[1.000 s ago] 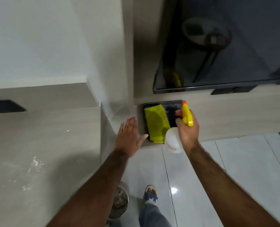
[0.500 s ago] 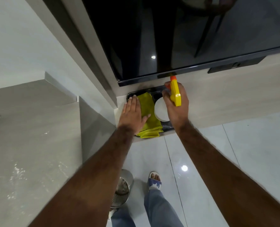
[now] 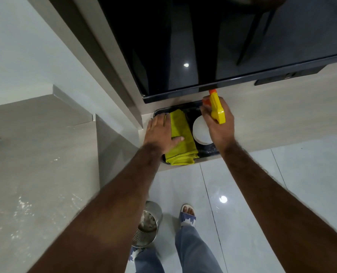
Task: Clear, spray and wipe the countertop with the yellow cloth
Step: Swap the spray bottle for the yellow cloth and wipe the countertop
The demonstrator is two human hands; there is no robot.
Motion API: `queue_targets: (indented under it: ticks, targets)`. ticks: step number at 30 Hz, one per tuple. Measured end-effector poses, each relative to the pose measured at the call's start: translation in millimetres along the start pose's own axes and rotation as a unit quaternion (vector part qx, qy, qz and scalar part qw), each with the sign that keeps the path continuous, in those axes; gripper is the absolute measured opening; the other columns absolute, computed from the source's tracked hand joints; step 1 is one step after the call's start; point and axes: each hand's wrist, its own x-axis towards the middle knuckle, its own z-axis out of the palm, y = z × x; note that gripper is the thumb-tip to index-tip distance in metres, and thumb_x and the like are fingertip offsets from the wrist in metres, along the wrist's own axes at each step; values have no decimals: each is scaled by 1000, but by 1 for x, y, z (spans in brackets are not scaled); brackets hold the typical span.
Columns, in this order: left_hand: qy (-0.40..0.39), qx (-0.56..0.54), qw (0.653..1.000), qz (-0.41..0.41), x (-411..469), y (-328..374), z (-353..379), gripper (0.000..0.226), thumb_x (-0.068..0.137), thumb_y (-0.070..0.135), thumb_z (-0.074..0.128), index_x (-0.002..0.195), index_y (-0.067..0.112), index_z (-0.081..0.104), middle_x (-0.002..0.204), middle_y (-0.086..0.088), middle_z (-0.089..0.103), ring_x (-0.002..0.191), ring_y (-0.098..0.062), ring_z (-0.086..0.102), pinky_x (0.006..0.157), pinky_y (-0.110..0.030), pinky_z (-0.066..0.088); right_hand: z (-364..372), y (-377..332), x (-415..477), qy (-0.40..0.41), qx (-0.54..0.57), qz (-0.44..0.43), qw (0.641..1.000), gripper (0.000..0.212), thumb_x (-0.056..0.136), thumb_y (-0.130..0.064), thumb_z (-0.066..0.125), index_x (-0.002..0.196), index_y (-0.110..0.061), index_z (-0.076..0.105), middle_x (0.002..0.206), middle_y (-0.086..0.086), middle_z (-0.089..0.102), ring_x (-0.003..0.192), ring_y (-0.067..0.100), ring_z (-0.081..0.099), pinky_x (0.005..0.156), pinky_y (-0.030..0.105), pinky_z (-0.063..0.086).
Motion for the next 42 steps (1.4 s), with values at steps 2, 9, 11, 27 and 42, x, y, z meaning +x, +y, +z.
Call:
queue_targets:
  ticks: [2,9,11,27,42]
  targets:
    - [-7,-13,1000,-8,6,1,-5,113,81,73,62,159,7,14,164,-16,23,153,-32,20,127,-44,17,3,-3,-2,-14,-10,-14,1000,39,96,-24,73,132,-14,62,125,9,70,116,22,69,104,44,57]
    - [-25,16,999,-33,25,10,-29,112,59,75,79,141,6,46,142,-16,48,136,-33,42,121,-40,28,-5,14,-66,102,-27,18,994,54,91,-57,69,115,-12,51,110,12,56,104,29,58,95,51,52]
    - [-36,8,999,-37,27,15,-34,99,59,68,84,131,8,54,138,-17,49,134,-34,42,118,-40,30,-4,20,-97,60,-118,-38,990,41,99,-55,57,96,-15,53,91,6,53,86,25,53,79,46,50]
    - [-6,-280,960,6,-62,-15,-100,46,75,16,85,118,14,67,116,-6,71,106,-22,66,92,-34,53,50,-20,-139,-62,-249,-31,966,36,96,-22,71,119,1,57,119,19,57,114,37,54,100,54,49]
    - [141,-436,881,-115,-272,-246,-138,28,80,28,84,104,17,77,97,-3,80,93,-19,75,89,-42,58,216,-120,-184,-374,-134,16,918,41,68,-51,87,86,-19,69,77,-1,72,71,11,66,72,41,57]
